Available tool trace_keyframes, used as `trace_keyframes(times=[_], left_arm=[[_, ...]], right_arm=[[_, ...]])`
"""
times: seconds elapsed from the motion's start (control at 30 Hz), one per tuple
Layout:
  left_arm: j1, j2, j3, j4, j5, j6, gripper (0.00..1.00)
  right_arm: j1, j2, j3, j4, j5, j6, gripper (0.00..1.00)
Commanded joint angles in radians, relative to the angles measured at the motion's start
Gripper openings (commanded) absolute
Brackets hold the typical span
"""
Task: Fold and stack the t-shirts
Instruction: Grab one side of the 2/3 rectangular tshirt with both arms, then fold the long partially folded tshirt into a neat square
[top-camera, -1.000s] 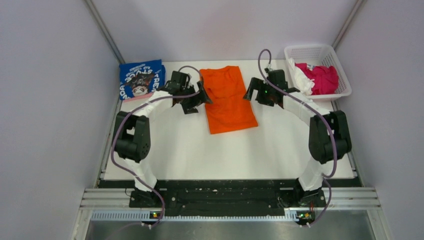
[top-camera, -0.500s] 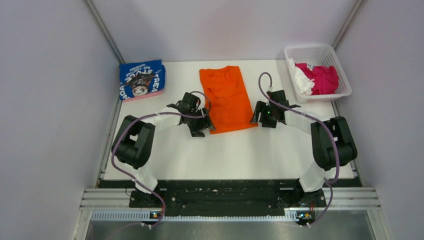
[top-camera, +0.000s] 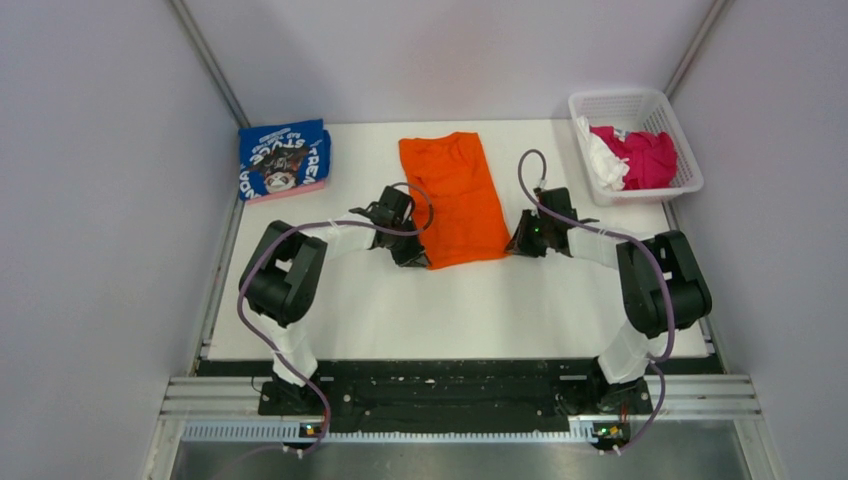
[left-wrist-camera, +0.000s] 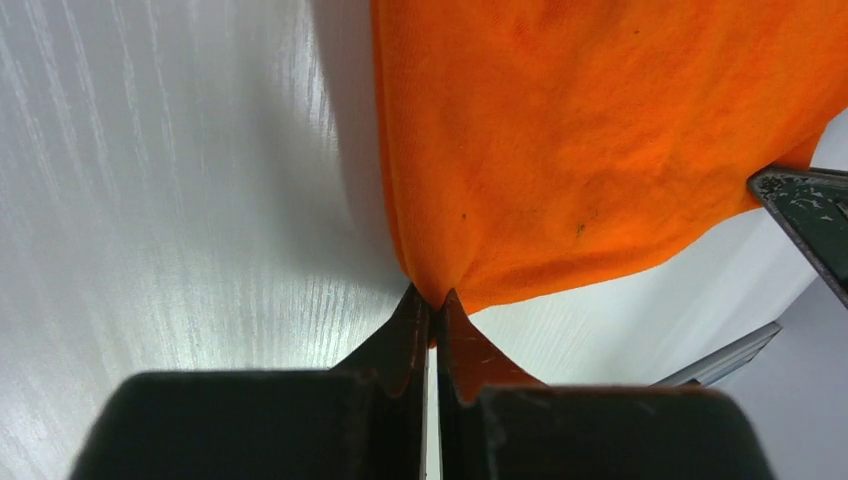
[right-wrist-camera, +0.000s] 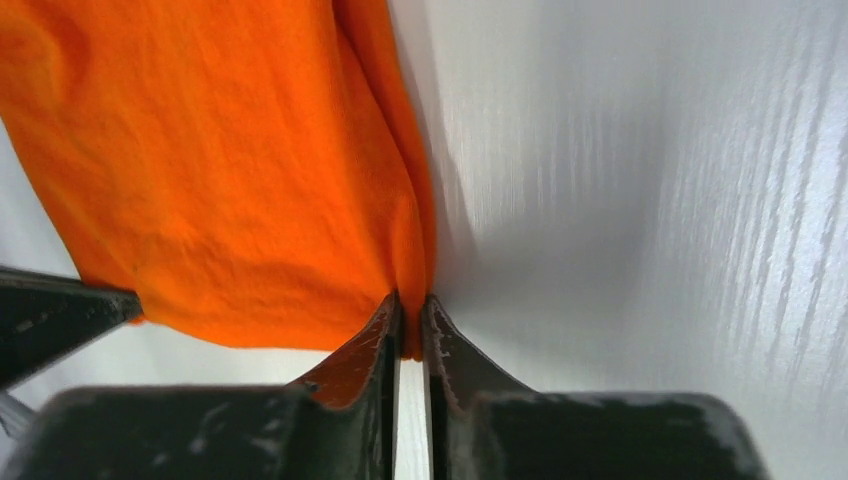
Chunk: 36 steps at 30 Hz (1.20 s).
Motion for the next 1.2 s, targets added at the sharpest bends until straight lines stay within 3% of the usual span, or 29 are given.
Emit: trace_keyframes(times=[0.0, 0.1, 0.3, 0.43, 0.53, 0.83, 1.03, 1.17], left_arm=[[-0.008, 0.02, 0.034, -0.029, -0.038, 0.024, 0.0], [-0.013, -0.07, -0.013, -0.059, -0.033, 0.042, 0.0], [-0.045, -0.348, -0.147, -0.183, 0.012, 0.071, 0.0], [-0.047, -0.473, -0.146, -0.268, 0.088, 0.051, 0.0], [-0.045, -0.518, -0.093, -0.277, 0.113, 0.067, 0.0], [0.042, -0.325, 0.142, -0.113, 0.025, 0.153, 0.0], [0.132, -0.092, 0.369, -0.086, 0.123, 0.182, 0.0], [0.165, 0.008, 0.451, -0.068, 0.101, 0.202, 0.0]], right_arm=[[0.004, -0.018, -0.029, -0.03, -0.054, 0.014, 0.0], [0.009, -0.096, -0.059, -0.083, -0.097, -0.006, 0.0], [0.012, -0.374, -0.101, -0.345, -0.255, -0.08, 0.0], [0.012, -0.516, -0.081, -0.439, -0.366, -0.039, 0.0], [0.01, -0.55, -0.01, -0.429, -0.357, -0.027, 0.0], [-0.049, -0.336, 0.188, -0.149, -0.309, 0.071, 0.0], [-0.086, -0.146, 0.344, -0.078, -0.292, 0.101, 0.0], [-0.11, -0.046, 0.422, -0.091, -0.28, 0.111, 0.0]])
